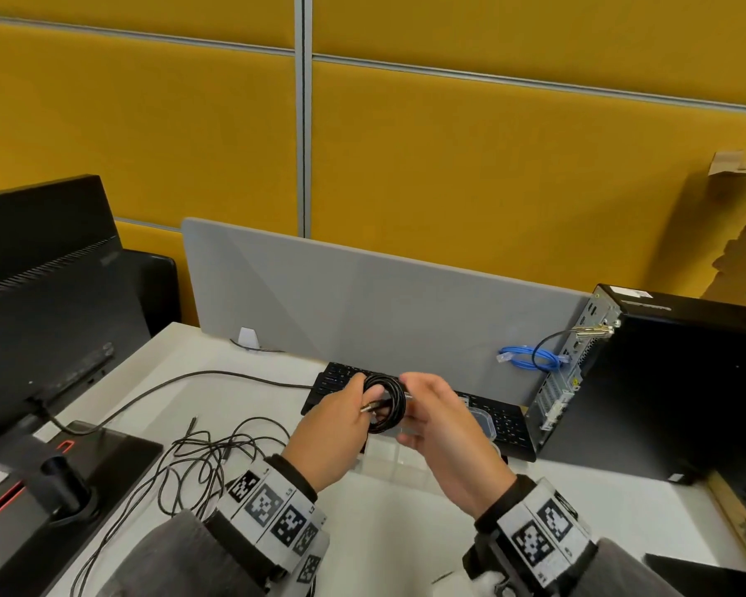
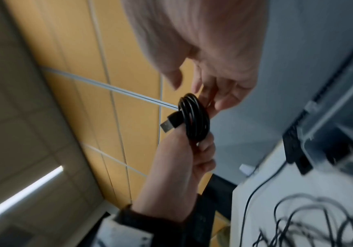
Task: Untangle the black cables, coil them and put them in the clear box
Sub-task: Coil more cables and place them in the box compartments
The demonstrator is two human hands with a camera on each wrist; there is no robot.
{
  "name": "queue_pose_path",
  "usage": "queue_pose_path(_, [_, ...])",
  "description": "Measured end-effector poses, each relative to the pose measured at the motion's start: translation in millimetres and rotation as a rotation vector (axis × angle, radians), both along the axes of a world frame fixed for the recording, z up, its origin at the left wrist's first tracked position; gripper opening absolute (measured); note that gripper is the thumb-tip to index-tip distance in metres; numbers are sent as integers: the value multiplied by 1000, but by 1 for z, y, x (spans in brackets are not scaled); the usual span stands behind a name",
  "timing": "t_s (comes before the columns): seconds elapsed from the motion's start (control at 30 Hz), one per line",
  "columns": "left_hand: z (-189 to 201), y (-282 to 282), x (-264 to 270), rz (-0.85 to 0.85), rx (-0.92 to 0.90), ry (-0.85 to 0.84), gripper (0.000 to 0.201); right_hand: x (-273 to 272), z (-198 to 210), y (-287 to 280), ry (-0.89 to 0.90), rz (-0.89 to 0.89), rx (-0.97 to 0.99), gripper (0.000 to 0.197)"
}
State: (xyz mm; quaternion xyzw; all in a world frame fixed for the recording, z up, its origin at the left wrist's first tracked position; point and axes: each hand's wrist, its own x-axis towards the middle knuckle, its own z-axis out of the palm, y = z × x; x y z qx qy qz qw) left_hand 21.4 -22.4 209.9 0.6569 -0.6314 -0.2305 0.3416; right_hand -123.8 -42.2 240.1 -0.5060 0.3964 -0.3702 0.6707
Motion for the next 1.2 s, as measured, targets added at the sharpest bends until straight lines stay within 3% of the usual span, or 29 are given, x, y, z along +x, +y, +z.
queue_pose_path(0.1, [3, 1, 0, 44, 47, -194, 23, -2, 4, 2, 83, 159, -185, 33])
queue_pose_path(0.17, [4, 0, -1, 35, 91, -255, 21, -2, 3, 0, 166, 194, -308, 30])
queue_pose_path(0.3, [7, 1, 2, 26, 132, 37, 28, -3, 3, -11, 281, 163, -523, 18])
queue_pose_path(0.47, [5, 4, 1, -16, 124, 81, 26, -3, 5, -20, 560, 85, -909, 2])
queue_pose_path(0.57, [4, 1, 3, -22, 119, 94, 23, -2, 3, -17, 678, 209, -1064, 21])
queue_pose_path(0.77, [2, -2, 4, -14, 82, 168, 23, 6, 10, -13, 1024, 41, -1446, 21])
queue_pose_path(0.83, [2, -4, 10, 22, 54, 175, 32, 7, 8, -12, 965, 18, -1465, 19])
queue_pose_path(0.97, [4, -10, 20, 114, -67, 7, 35, 1, 5, -6, 870, 25, -1211, 11])
queue_pose_path(1.07, [3, -10, 19, 131, -210, 72, 26, 1, 4, -5, 953, 160, -1067, 10])
queue_pose_path(1.2, [3, -7, 15, 71, -284, 233, 13, 6, 9, -4, 1020, 325, -975, 23])
